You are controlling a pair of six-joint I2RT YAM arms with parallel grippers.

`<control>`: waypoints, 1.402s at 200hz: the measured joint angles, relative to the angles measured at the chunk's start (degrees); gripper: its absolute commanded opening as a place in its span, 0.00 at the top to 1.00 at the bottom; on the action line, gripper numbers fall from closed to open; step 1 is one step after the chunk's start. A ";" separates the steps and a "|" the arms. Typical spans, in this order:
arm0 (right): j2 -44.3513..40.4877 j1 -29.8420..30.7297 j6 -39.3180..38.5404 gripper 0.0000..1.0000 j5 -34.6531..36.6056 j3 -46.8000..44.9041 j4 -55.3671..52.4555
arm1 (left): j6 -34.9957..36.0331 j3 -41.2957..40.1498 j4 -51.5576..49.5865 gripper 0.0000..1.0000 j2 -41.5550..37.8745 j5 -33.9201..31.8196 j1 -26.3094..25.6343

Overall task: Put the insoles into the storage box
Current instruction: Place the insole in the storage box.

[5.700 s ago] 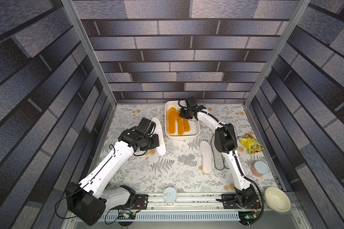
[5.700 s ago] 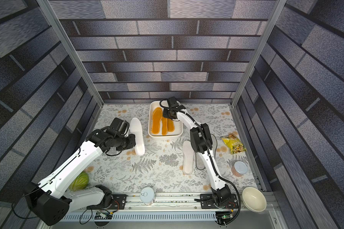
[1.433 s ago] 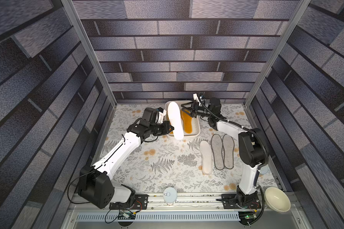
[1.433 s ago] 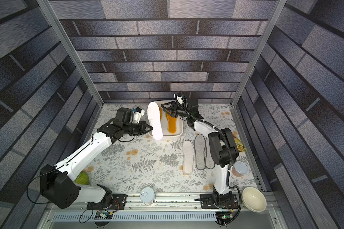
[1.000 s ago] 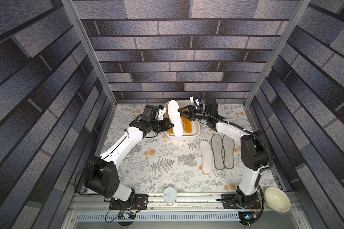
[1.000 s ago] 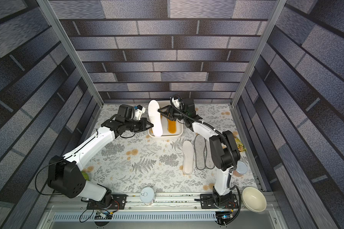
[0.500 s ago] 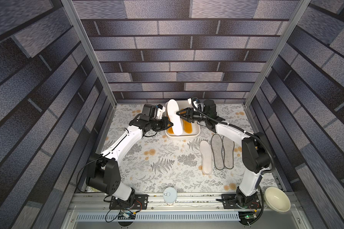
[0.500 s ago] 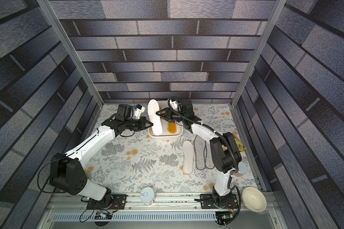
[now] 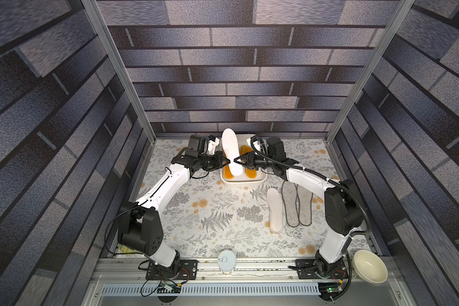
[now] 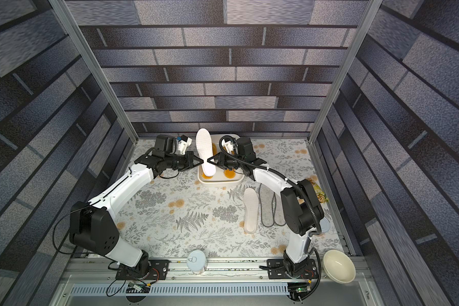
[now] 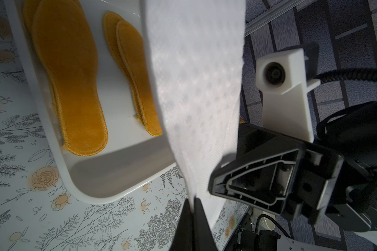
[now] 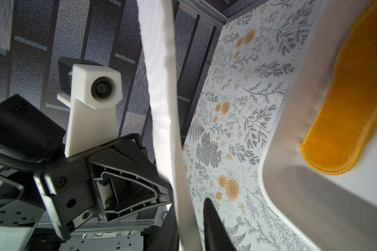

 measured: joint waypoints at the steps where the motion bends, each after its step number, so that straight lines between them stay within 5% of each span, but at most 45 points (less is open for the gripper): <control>1: -0.02 0.00 0.00 0.81 0.04 -0.02 -0.04 | 0.04 0.00 -0.02 1.00 0.07 -0.02 0.00; 29: -0.37 0.00 -0.44 0.84 0.22 -0.11 -1.03 | 0.09 0.00 -0.57 1.00 0.42 -0.02 0.22; 55: -1.29 0.22 -0.92 1.00 0.39 -0.31 -1.88 | 0.09 0.02 -0.68 0.94 0.42 -0.02 0.22; 105: -2.27 0.26 -1.25 1.00 0.94 -0.44 -2.27 | 1.36 0.44 -1.70 0.38 0.39 -0.83 0.39; 113: -2.27 0.26 -1.27 1.00 1.16 -0.44 -2.29 | 1.70 0.48 -2.27 0.23 0.37 -1.46 0.48; 116: -2.27 0.26 -1.27 1.00 1.27 -0.44 -2.29 | 1.40 0.50 -2.60 0.06 0.37 -1.79 0.55; 120: -2.27 0.26 -1.27 1.00 1.44 -0.44 -2.29 | 1.86 0.52 -3.04 0.00 0.26 -2.19 0.59; 151: -2.25 0.26 -1.79 1.00 3.30 -0.11 -3.48 | 2.27 -0.13 -6.45 0.00 -3.04 -6.64 1.44; 213: 3.50 0.37 -1.73 1.00 15.65 10.16 -10.62 | 2.12 -7.61 -7.61 0.00 -21.81 -10.69 4.72; 280: 18.36 2.64 2.95 1.00 25.62 18.45 -12.74 | -1.01 -13.68 -8.22 0.00 -26.25 -10.40 4.72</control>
